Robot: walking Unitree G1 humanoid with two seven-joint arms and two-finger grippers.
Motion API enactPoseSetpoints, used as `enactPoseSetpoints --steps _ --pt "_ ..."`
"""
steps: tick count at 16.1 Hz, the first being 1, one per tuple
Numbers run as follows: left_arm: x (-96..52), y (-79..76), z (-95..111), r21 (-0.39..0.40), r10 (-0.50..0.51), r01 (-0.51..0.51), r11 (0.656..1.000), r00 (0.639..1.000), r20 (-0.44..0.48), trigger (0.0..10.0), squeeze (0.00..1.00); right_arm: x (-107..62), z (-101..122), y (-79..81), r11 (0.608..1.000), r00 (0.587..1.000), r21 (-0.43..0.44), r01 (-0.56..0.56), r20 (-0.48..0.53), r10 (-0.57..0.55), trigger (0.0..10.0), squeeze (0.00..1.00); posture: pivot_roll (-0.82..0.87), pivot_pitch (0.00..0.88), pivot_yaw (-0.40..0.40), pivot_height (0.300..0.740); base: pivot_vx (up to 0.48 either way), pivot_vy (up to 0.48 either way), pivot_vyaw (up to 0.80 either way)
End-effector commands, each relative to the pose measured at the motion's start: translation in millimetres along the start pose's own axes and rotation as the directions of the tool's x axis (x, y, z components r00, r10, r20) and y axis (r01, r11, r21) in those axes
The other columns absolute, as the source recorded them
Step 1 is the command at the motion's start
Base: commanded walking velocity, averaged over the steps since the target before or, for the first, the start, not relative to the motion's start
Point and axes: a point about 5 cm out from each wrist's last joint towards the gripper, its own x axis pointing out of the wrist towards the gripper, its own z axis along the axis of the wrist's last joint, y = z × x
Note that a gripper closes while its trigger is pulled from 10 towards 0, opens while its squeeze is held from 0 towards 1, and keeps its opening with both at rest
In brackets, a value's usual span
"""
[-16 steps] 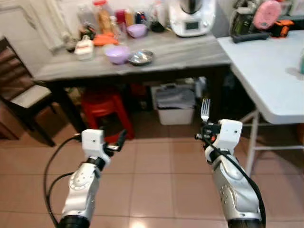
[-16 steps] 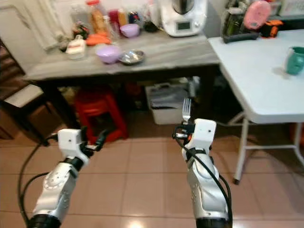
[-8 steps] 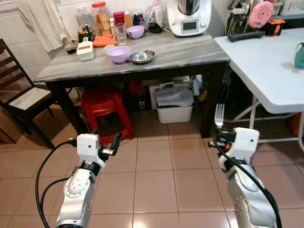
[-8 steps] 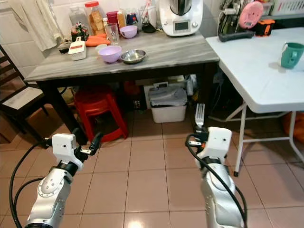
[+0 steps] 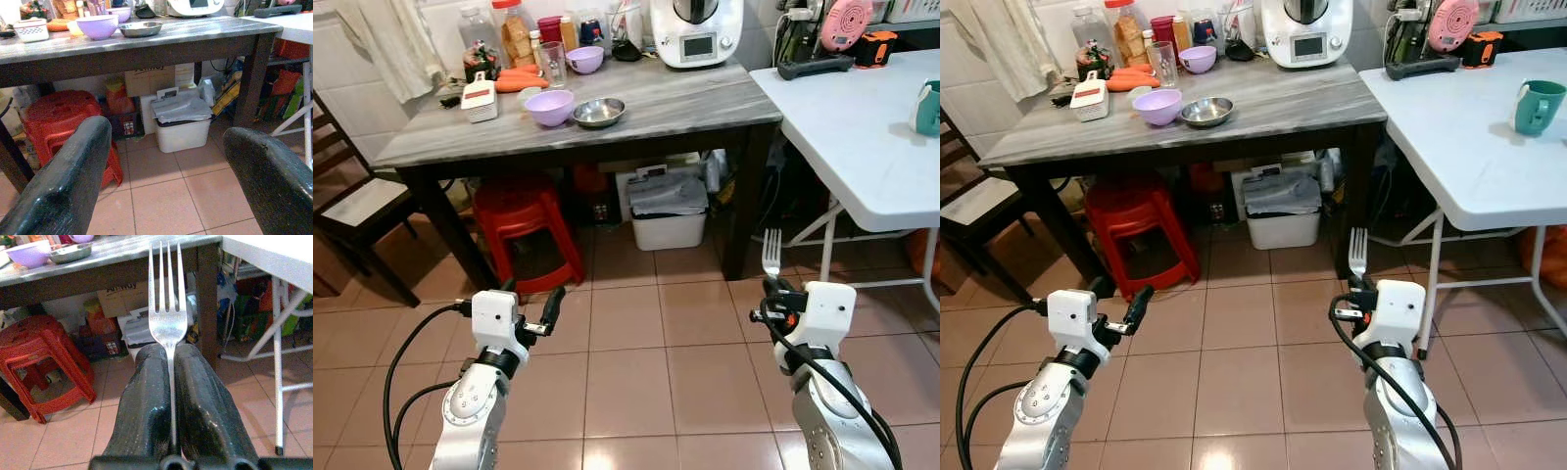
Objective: Setting the table
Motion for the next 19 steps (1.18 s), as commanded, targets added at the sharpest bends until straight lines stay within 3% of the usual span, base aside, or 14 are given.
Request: enactPoseSetpoints --steps 1,8,11,19 --pt "-0.2 4.7 5 0.018 0.012 -0.013 1.000 1.000 0.010 10.0 0.00 2.9 9 8.1 0.999 0.999 -0.001 -0.035 0.036 0.035 10.0 0.00 -0.05 0.000 0.118 0.740 0.262 0.000 0.00" --pt "-2.5 7.8 7 0.016 0.018 -0.018 1.000 1.000 0.014 10.0 0.00 14.1 11 21.5 0.996 0.995 0.004 -0.085 0.046 0.085 10.0 0.00 -0.04 0.000 0.110 0.740 0.282 0.000 0.00" --pt "2.6 -1.8 8 0.008 -0.019 0.019 1.000 1.000 0.019 10.0 0.00 17.2 15 23.8 0.997 0.995 0.006 -0.081 0.064 0.080 10.0 0.00 -0.03 0.000 0.109 0.740 0.290 0.000 0.00" --pt "7.4 -7.9 9 -0.006 -0.026 0.027 1.000 0.999 0.019 10.0 0.00 20.4 14 27.2 0.996 0.995 0.023 -0.083 0.066 0.081 10.0 0.00 -0.04 0.000 0.114 0.740 0.294 0.000 0.05"
